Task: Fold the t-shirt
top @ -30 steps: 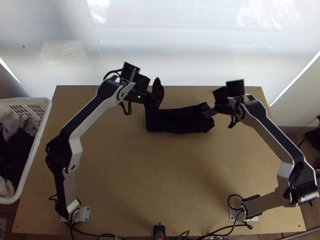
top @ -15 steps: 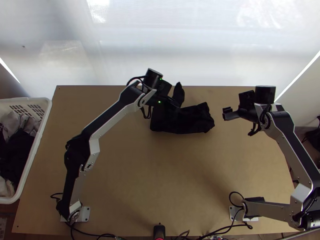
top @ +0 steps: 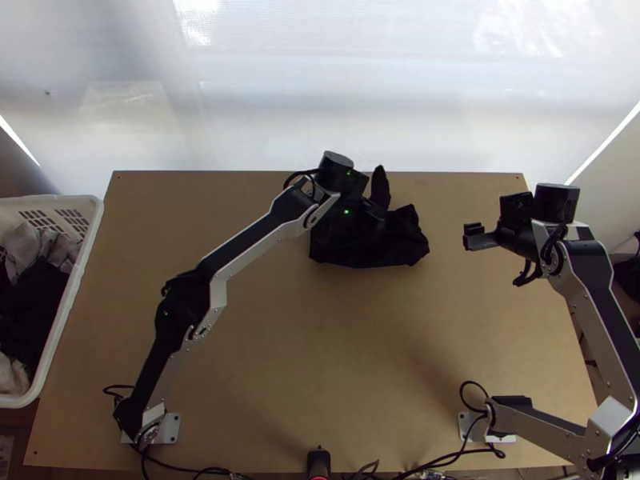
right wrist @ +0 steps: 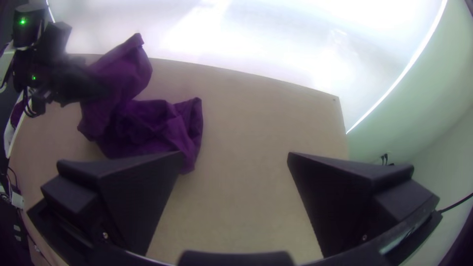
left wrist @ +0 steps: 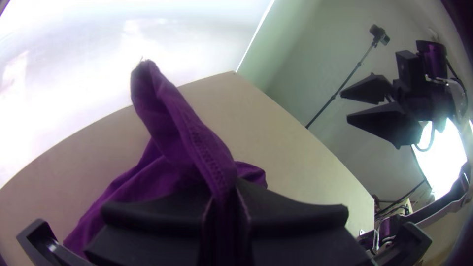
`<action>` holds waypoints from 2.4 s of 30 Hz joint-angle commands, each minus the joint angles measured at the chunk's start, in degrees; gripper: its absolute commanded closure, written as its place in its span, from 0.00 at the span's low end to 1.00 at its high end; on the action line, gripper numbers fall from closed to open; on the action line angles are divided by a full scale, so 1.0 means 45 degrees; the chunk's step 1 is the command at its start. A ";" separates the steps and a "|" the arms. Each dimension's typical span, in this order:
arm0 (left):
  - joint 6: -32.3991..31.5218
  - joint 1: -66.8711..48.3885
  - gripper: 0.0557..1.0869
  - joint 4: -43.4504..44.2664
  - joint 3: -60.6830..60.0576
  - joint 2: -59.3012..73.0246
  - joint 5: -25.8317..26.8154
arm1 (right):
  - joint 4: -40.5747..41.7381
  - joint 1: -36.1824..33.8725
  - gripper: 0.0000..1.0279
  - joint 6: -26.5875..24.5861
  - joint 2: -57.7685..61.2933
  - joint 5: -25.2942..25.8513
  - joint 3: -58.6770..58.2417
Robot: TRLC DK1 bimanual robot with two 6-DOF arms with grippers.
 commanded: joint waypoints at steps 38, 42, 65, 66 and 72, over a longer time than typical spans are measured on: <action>0.1250 0.5082 0.04 -0.5170 -0.0882 -0.6808 0.0661 | 0.0374 0.2865 0.04 -0.0528 0.2753 -0.0476 0.1605; 0.1621 0.6449 0.04 -0.5834 -0.2054 -0.8351 0.0661 | 0.0472 0.4173 0.04 -0.0626 0.5234 -0.0964 0.3284; 0.1856 0.8890 0.05 -0.6029 -0.7112 -1.3254 0.0661 | 0.1136 0.2943 0.04 -0.0586 0.6113 -0.0964 0.2073; 0.1856 0.8851 0.05 -0.6010 -0.7093 -1.3254 0.0661 | 0.1136 0.2787 0.04 -0.0567 0.5917 -0.0964 0.1858; 0.1856 0.8773 0.05 -0.6010 -0.6995 -1.3332 0.0661 | 0.1136 0.2083 0.04 -0.0528 0.4863 -0.0964 0.0726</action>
